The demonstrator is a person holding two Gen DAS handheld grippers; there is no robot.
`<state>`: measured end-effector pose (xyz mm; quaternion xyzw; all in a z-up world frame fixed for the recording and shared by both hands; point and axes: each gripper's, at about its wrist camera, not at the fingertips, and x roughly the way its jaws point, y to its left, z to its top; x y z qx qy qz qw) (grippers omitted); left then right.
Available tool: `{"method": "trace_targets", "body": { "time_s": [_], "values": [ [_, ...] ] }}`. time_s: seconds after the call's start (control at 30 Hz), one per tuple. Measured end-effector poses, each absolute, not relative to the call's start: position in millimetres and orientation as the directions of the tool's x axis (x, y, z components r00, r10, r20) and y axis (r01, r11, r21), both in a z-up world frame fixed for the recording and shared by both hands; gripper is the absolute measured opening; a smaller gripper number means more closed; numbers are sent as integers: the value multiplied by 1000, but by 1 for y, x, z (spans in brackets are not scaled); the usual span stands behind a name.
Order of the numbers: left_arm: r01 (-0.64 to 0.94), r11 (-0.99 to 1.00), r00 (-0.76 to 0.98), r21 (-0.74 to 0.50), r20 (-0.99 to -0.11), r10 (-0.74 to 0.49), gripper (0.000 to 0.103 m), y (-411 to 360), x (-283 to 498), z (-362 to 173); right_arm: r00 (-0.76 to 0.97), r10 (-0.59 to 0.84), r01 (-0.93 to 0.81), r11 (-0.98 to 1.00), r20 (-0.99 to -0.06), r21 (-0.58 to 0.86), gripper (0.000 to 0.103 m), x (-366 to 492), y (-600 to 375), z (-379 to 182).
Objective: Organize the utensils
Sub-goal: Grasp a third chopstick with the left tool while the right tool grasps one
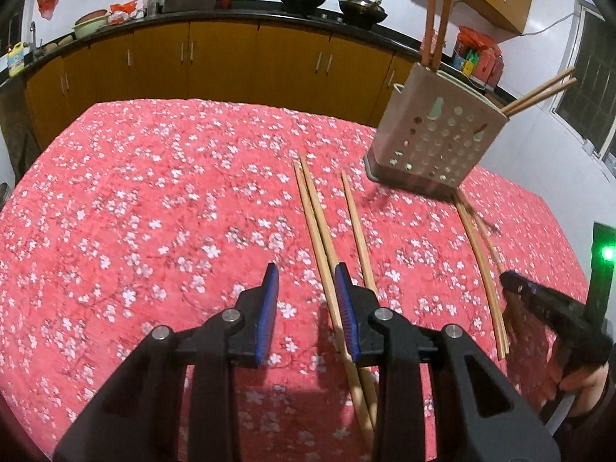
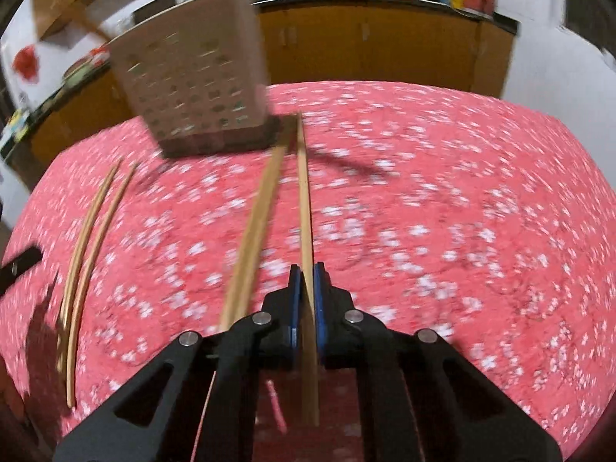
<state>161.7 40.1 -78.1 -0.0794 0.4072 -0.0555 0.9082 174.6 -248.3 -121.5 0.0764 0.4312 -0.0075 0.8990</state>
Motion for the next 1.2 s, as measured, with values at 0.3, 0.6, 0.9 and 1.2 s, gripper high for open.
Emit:
{"method": "trace_targets", "body": {
  "time_s": [0.3, 0.6, 0.9, 1.2],
  "values": [
    [82, 978, 606, -191, -770, -201, 22, 25, 162, -97, 633, -10, 182, 974, -774, 135, 8, 169, -281, -124],
    [93, 990, 584, -108, -799, -142, 15, 12, 162, -108, 634, 5, 153, 979, -773, 131, 8, 166, -277, -122],
    [66, 995, 594, -71, -799, -96, 8, 17, 173, -108, 637, 39, 84, 989, -770, 120, 8, 168, -261, -122],
    [-15, 996, 610, -87, -790, -60, 8, 60, 203, -107, 651, 3, 119, 987, -759, 106, 8, 170, -273, -123]
  ]
}}
